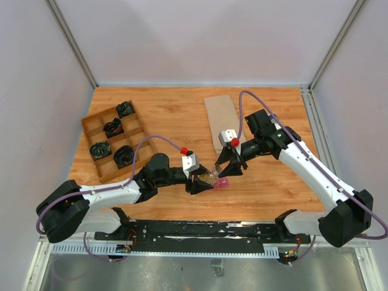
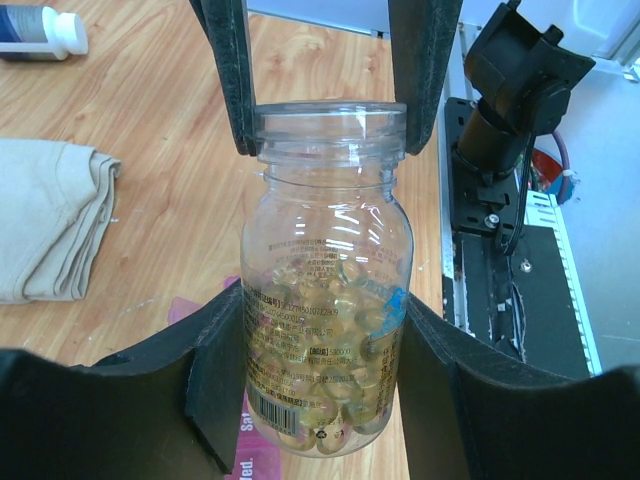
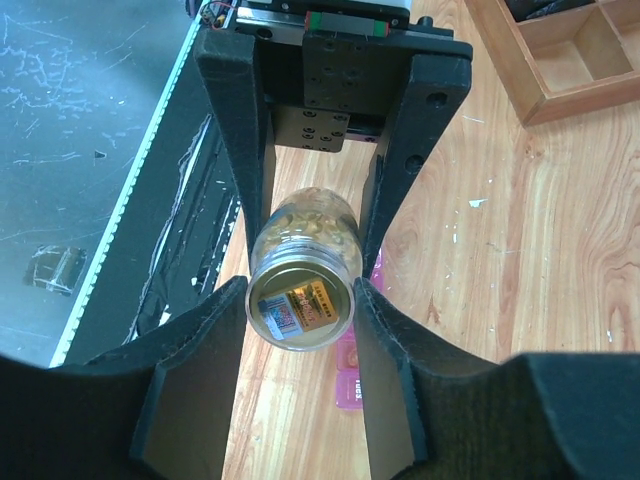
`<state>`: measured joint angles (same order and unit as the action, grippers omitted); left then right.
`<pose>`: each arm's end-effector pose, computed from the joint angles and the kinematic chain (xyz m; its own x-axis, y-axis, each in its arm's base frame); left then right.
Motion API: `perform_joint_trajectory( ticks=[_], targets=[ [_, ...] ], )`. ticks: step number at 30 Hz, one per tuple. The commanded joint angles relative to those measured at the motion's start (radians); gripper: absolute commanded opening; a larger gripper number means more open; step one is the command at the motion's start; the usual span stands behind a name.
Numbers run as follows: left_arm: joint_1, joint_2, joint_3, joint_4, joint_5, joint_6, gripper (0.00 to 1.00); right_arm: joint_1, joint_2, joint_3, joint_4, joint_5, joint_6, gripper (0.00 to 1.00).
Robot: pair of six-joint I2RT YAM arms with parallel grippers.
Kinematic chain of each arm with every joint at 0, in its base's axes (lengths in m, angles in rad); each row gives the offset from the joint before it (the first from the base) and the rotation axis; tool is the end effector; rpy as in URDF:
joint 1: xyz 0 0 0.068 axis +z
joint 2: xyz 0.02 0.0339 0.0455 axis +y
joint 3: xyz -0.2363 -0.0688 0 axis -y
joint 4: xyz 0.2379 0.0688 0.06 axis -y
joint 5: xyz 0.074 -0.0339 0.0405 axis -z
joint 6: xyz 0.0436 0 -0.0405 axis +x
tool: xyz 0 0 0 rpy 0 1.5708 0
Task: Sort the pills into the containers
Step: Screw the lid of the pill bottle onto the pill bottle.
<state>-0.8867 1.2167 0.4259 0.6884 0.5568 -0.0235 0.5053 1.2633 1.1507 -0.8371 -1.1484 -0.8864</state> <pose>0.1455 -0.2149 0.1969 -0.0879 0.0762 -0.9932 0.9884 0.1309 -0.0774 0.1952 0.1534 0.2969 0.0637 -0.3277 -0.9426 -0.9704 -0.2407 0.0181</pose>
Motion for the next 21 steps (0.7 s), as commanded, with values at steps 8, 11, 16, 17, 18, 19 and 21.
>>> perform_joint_trajectory(
  ticks=[8,11,16,17,18,19,21],
  targets=[
    [0.003,-0.032,-0.016,0.108,0.022,-0.01,0.0,0.044,0.029,-0.015,0.004,0.04,0.019,0.59],
    [0.003,-0.027,-0.019,0.103,0.019,-0.012,0.0,0.045,0.02,-0.009,0.003,0.042,0.023,0.59],
    [0.003,-0.013,-0.019,0.102,0.021,-0.021,0.0,0.045,0.008,-0.007,0.004,0.055,0.029,0.72],
    [0.003,-0.012,-0.019,0.104,0.023,-0.022,0.0,0.045,0.003,-0.005,0.004,0.064,0.029,0.76],
    [0.003,-0.012,-0.022,0.107,0.023,-0.025,0.0,0.045,-0.003,-0.005,0.004,0.071,0.029,0.79],
    [0.003,-0.012,-0.024,0.108,0.024,-0.028,0.0,0.044,-0.008,-0.006,0.004,0.079,0.029,0.82],
    [0.003,-0.015,-0.028,0.111,0.025,-0.032,0.0,0.04,-0.02,-0.004,-0.001,0.094,0.027,0.86]
  ],
)
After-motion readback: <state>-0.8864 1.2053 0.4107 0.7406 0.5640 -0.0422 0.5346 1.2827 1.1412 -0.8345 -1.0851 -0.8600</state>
